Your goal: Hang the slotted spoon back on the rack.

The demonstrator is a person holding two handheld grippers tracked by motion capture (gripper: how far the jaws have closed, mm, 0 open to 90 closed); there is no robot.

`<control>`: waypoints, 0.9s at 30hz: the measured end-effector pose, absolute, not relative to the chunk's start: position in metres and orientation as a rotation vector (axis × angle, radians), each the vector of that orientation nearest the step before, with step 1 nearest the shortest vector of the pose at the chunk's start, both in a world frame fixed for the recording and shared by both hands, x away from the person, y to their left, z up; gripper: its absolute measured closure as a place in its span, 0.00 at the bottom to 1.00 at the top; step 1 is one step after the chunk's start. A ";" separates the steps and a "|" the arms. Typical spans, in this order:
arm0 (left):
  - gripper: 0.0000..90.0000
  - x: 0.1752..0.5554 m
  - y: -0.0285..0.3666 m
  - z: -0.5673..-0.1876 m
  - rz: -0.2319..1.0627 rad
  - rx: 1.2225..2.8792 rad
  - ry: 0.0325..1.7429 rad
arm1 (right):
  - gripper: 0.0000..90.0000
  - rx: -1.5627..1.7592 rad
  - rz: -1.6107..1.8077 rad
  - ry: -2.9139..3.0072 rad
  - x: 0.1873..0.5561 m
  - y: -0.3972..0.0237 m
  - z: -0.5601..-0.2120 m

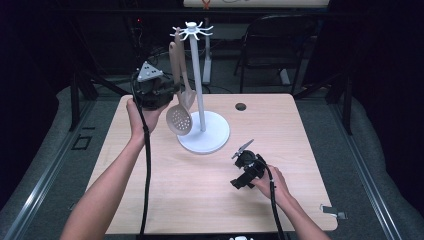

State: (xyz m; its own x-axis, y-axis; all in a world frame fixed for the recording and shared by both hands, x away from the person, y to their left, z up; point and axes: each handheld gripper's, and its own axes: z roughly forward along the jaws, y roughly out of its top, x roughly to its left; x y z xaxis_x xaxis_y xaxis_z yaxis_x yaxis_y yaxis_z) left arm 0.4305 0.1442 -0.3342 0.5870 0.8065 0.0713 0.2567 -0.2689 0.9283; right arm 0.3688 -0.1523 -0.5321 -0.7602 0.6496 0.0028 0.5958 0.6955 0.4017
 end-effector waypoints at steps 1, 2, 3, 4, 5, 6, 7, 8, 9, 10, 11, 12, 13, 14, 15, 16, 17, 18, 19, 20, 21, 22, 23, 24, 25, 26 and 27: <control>0.84 0.432 0.143 -0.333 0.685 1.812 0.867 | 0.13 1.013 0.566 2.762 0.369 -0.153 -0.531; 0.84 0.433 0.142 -0.331 0.688 1.811 0.868 | 0.13 1.014 0.567 2.763 0.369 -0.153 -0.531; 0.84 0.434 0.141 -0.330 0.688 1.812 0.869 | 0.13 1.009 0.558 2.763 0.369 -0.153 -0.531; 0.84 0.435 0.140 -0.329 0.691 1.813 0.867 | 0.13 1.008 0.561 2.763 0.369 -0.152 -0.531; 0.84 0.436 0.139 -0.328 0.693 1.815 0.868 | 0.13 1.008 0.560 2.763 0.369 -0.152 -0.531; 0.84 0.437 0.138 -0.327 0.696 1.813 0.872 | 0.13 1.004 0.562 2.763 0.369 -0.152 -0.531; 0.84 0.438 0.137 -0.326 0.699 1.814 0.874 | 0.13 1.006 0.560 2.762 0.369 -0.152 -0.531; 0.84 0.439 0.137 -0.326 0.699 1.815 0.877 | 0.13 1.013 0.566 2.758 0.368 -0.152 -0.532; 0.84 0.440 0.136 -0.325 0.698 1.816 0.881 | 0.13 1.010 0.558 2.764 0.369 -0.152 -0.531; 0.84 0.441 0.135 -0.325 0.694 1.824 0.884 | 0.13 1.000 0.542 2.765 0.369 -0.153 -0.530; 0.84 0.443 0.134 -0.326 0.692 1.827 0.889 | 0.13 1.000 0.544 2.766 0.369 -0.153 -0.530; 0.84 0.444 0.134 -0.327 0.692 1.827 0.897 | 0.13 0.997 0.541 2.765 0.369 -0.153 -0.530; 0.84 0.446 0.133 -0.327 0.688 1.833 0.900 | 0.13 1.001 0.547 2.761 0.369 -0.153 -0.531; 0.84 0.447 0.133 -0.328 0.685 1.832 0.908 | 0.13 1.002 0.550 2.761 0.369 -0.153 -0.531; 0.84 0.448 0.133 -0.329 0.685 1.835 0.910 | 0.13 0.999 0.542 2.767 0.369 -0.153 -0.530; 0.84 0.449 0.132 -0.329 0.682 1.834 0.914 | 0.13 0.999 0.542 2.767 0.369 -0.153 -0.530; 0.84 0.450 0.132 -0.329 0.682 1.836 0.915 | 0.13 0.999 0.541 2.768 0.369 -0.153 -0.530; 0.84 0.450 0.132 -0.329 0.682 1.836 0.916 | 0.13 0.999 0.539 2.767 0.369 -0.153 -0.530; 0.84 0.451 0.131 -0.329 0.685 1.839 0.917 | 0.13 0.998 0.540 2.767 0.369 -0.153 -0.531; 0.84 0.451 0.131 -0.329 0.685 1.843 0.916 | 0.13 0.998 0.543 2.765 0.369 -0.153 -0.531; 0.84 0.452 0.130 -0.329 0.684 1.842 0.917 | 0.13 1.008 0.560 2.764 0.369 -0.153 -0.532; 0.84 0.452 0.130 -0.329 0.684 1.844 0.917 | 0.13 1.010 0.562 2.764 0.369 -0.153 -0.532; 0.84 0.452 0.129 -0.328 0.684 1.849 0.918 | 0.13 1.010 0.562 2.764 0.369 -0.153 -0.532; 0.84 0.453 0.129 -0.328 0.685 1.850 0.921 | 0.13 1.011 0.562 2.764 0.369 -0.153 -0.532; 0.84 0.454 0.129 -0.328 0.684 1.851 0.922 | 0.13 1.010 0.562 2.764 0.369 -0.153 -0.532; 0.84 0.454 0.128 -0.328 0.686 1.853 0.925 | 0.13 1.000 0.543 2.766 0.369 -0.153 -0.531; 0.84 0.455 0.128 -0.328 0.685 1.856 0.926 | 0.13 1.007 0.541 2.770 0.369 -0.152 -0.531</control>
State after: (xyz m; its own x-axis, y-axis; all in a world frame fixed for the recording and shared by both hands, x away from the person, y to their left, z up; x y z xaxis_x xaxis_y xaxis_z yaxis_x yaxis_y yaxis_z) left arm 0.4549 0.1282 -0.3281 0.5617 0.8241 0.0731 0.3116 -0.2926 0.9040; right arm 0.3690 -0.1523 -0.5308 -0.7648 0.6441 -0.0127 0.5921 0.7106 0.3802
